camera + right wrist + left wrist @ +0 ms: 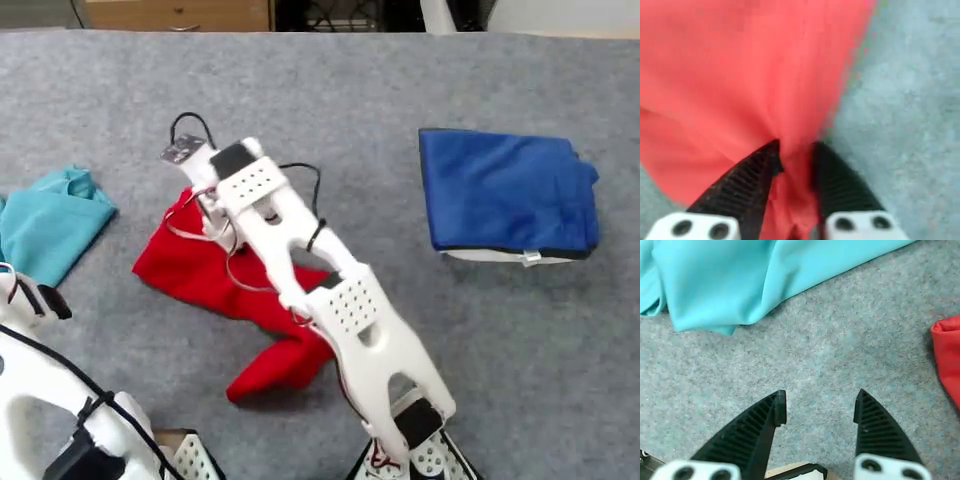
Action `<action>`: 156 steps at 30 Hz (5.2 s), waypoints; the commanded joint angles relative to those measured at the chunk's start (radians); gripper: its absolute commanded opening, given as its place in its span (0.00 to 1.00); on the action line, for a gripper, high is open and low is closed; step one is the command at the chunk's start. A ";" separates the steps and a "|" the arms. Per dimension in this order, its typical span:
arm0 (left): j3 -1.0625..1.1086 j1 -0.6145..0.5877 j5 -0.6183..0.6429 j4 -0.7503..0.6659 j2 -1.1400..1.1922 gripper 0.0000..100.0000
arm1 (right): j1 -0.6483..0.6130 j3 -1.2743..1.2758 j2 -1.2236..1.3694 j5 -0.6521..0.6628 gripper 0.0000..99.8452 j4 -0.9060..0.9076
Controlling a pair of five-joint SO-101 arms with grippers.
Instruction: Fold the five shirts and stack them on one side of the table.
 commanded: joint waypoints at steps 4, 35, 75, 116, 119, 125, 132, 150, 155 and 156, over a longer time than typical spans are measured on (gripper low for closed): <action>-0.004 0.042 -0.008 -0.006 -0.023 0.24 | 0.152 -0.173 -0.042 0.011 0.02 0.083; 0.145 1.449 -0.026 -0.255 -0.012 0.24 | 0.549 -0.016 -0.036 0.229 0.02 -0.338; 0.108 0.843 0.157 -0.324 -0.031 0.03 | 0.557 -0.495 0.056 0.321 0.02 0.084; 0.561 1.093 -0.385 -0.565 -0.281 0.19 | 0.489 -0.131 -0.176 0.313 0.02 0.006; 0.604 1.093 -0.413 -0.626 -0.281 0.19 | 0.489 -0.131 -0.176 0.313 0.02 0.006; 0.697 1.055 -0.465 -0.793 -0.281 0.19 | 0.489 -0.131 -0.176 0.313 0.02 0.005; 0.765 1.032 -0.509 -0.936 -0.281 0.19 | 0.489 -0.131 -0.174 0.313 0.02 0.005; 0.846 1.052 -0.588 -1.028 -0.281 0.13 | 0.483 -0.128 -0.174 0.315 0.02 0.005; 0.839 1.044 -0.509 -1.033 -0.281 0.21 | 0.483 -0.128 -0.174 0.315 0.02 0.005; 0.837 1.044 -0.514 -1.033 -0.281 0.21 | 0.483 -0.128 -0.174 0.315 0.02 0.005</action>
